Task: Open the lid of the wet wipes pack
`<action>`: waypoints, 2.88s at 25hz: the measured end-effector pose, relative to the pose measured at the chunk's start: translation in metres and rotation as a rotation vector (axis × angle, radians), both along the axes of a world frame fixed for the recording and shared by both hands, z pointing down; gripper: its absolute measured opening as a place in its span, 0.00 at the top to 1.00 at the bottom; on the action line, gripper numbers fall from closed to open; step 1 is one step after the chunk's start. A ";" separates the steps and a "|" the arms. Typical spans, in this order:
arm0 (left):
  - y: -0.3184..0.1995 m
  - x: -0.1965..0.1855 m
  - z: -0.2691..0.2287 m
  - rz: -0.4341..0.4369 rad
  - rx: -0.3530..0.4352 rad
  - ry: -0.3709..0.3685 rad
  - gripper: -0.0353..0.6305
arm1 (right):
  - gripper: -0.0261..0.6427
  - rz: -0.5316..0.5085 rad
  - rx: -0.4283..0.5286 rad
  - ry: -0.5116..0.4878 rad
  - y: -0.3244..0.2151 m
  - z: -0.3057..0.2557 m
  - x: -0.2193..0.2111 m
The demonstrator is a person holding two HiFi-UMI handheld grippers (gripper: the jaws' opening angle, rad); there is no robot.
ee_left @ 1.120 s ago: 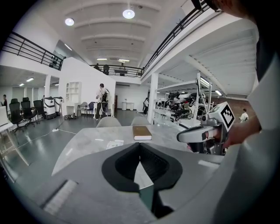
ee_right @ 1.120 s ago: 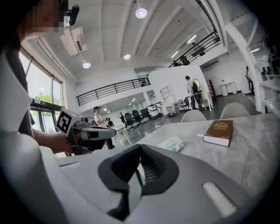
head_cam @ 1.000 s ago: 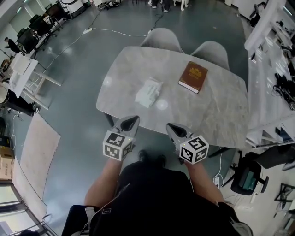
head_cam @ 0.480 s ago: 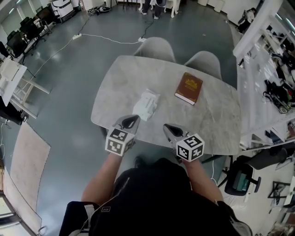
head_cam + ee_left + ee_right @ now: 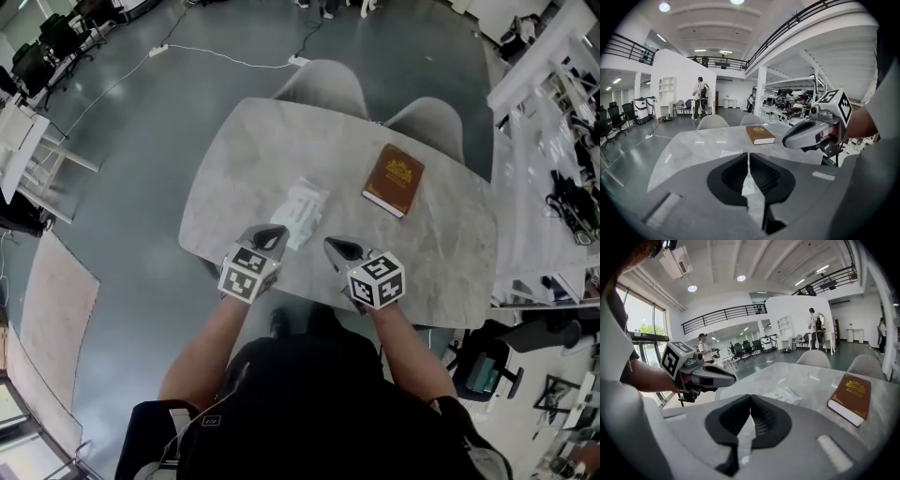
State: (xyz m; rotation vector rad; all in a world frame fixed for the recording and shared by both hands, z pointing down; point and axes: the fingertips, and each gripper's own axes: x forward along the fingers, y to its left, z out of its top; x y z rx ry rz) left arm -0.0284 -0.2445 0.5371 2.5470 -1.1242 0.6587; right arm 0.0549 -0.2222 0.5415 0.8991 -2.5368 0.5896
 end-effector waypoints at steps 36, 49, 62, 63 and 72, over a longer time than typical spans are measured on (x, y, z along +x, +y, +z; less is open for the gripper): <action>-0.108 0.071 0.166 0.114 -0.250 -0.527 0.74 | 0.96 -0.092 -0.226 -0.026 -0.127 0.101 0.048; -0.109 0.072 0.174 0.123 -0.291 -0.566 0.74 | 0.96 -0.084 -0.241 -0.040 -0.118 0.106 0.041; -0.110 0.074 0.173 0.111 -0.313 -0.520 0.80 | 0.96 -0.053 -0.246 -0.013 -0.109 0.110 0.049; -0.110 0.073 0.172 0.110 -0.316 -0.507 0.81 | 0.96 -0.043 -0.250 -0.014 -0.109 0.112 0.052; -0.112 0.058 0.152 0.094 -0.309 -0.467 0.90 | 0.96 -0.036 -0.244 -0.023 -0.104 0.107 0.047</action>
